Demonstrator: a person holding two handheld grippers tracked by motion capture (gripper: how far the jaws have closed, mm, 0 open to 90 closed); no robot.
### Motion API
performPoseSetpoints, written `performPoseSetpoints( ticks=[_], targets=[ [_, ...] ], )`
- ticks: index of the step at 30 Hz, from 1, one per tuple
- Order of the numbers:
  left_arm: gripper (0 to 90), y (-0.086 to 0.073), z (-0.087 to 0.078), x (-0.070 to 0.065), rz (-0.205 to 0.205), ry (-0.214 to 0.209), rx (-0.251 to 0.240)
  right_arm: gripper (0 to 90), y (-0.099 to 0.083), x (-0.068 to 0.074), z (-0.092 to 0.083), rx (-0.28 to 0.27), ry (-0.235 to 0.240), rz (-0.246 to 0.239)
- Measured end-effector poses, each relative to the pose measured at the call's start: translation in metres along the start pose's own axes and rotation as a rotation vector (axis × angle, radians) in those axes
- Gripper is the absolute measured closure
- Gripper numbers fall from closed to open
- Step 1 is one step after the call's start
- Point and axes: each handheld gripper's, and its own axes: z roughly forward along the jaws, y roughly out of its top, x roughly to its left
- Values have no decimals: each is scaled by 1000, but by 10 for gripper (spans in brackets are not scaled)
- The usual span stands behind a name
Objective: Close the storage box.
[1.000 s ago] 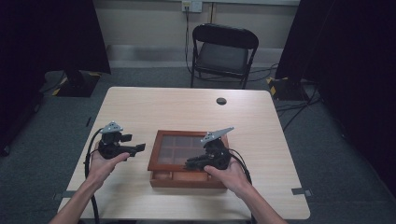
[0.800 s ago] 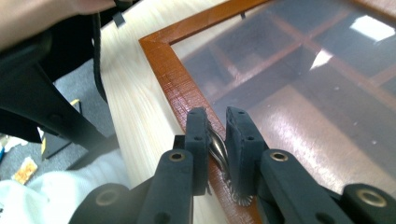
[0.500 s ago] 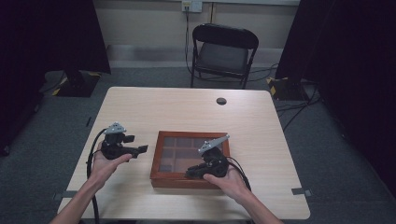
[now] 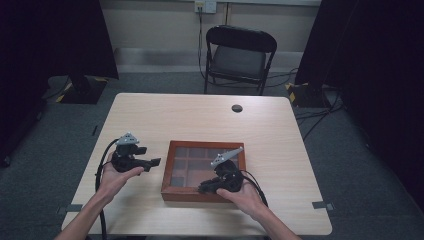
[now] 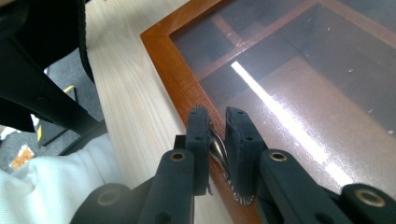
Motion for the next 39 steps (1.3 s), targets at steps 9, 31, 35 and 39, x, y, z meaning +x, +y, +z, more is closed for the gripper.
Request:
performPoseSetpoints(
  ticks=[9, 31, 35, 39],
  targets=[
    [207, 0, 1, -2, -14, -22, 4, 759, -3, -1, 2, -13, -6, 22],
    [168, -32, -16, 40, -123, 141, 113, 151, -76, -89, -116, -283, -409, 377],
    [168, -40, -12, 47, -142, 145, 158, 149, -96, -108, -122, -240, -483, 440],
    [168, -45, -6, 48, -142, 151, 197, 150, -106, -121, -114, -164, -531, 467]
  ],
)
